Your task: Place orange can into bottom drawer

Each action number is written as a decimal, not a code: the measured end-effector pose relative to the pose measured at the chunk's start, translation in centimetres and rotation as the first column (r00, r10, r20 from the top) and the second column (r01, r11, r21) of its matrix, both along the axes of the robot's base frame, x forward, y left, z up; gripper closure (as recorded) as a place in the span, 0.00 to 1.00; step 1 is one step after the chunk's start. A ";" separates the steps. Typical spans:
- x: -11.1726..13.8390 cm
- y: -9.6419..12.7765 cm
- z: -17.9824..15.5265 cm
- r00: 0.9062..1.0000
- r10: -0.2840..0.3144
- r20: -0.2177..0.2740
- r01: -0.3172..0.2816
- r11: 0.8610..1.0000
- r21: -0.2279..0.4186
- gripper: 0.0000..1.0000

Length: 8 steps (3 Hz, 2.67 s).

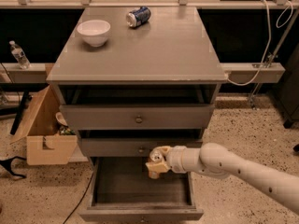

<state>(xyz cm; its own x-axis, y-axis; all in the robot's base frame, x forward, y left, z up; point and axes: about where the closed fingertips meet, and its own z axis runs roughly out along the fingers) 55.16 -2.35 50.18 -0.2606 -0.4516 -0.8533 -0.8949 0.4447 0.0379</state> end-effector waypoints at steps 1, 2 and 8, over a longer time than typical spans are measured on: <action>0.6 -0.5 -5.5 0.999 0.030 0.012 -0.030 1.000 0.002 1.00; 0.8 -0.3 -12.2 0.997 0.069 0.038 -0.071 0.996 0.046 1.00; 4.1 0.5 -29.9 0.998 -0.009 0.062 0.008 1.000 0.020 0.00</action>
Offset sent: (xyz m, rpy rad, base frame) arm 0.0095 -0.0089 -0.1729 0.0745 -0.0575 0.0919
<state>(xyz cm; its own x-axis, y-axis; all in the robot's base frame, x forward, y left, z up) 59.25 -1.82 20.29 -0.2108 -0.4324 -0.8767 -0.8919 0.4521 -0.0085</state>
